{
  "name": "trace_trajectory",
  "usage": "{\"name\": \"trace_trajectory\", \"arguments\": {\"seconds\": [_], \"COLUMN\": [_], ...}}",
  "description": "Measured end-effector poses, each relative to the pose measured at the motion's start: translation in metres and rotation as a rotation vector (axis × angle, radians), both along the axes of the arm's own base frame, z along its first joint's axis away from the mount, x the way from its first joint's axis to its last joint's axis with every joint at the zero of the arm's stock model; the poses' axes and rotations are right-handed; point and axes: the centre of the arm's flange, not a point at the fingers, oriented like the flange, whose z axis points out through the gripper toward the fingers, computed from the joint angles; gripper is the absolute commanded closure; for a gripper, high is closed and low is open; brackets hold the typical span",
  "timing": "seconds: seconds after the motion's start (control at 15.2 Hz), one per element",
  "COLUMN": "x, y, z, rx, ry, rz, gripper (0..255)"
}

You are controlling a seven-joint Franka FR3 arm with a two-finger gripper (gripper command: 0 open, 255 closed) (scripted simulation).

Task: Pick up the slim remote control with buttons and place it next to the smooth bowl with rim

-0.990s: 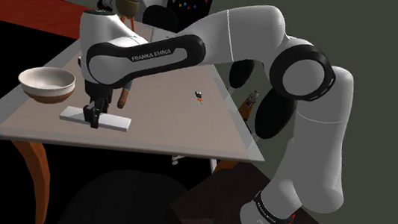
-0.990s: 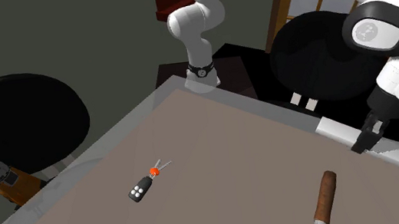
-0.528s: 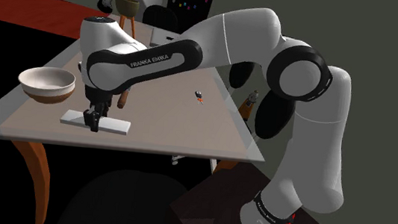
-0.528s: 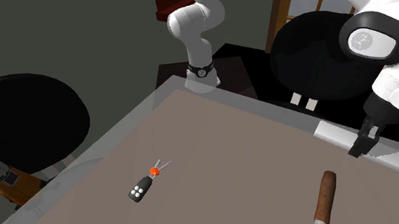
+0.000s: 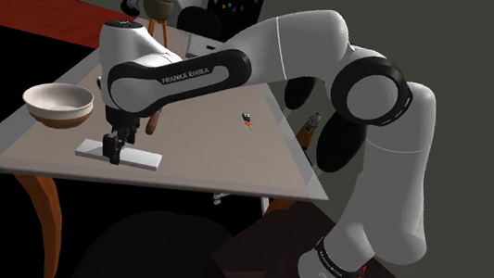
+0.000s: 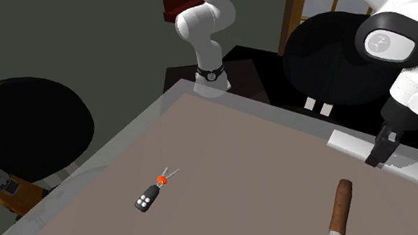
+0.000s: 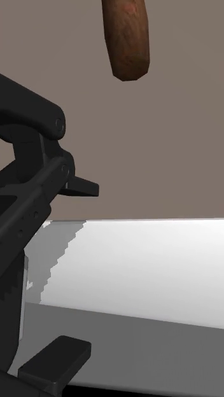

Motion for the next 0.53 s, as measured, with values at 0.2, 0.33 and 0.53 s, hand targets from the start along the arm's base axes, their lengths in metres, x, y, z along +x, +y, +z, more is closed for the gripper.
{"name": "trace_trajectory", "arguments": {"seconds": [0.2, 0.33, 0.53], "x": [0.001, 0.0, -0.001], "y": [0.0, 0.002, 0.001], "z": [0.016, 0.039, 0.049], "rx": [0.001, 0.001, 0.0], "ry": [0.0, -0.001, -0.001], "rz": [0.0, 0.0, 0.0], "gripper": [0, 0, 0]}}
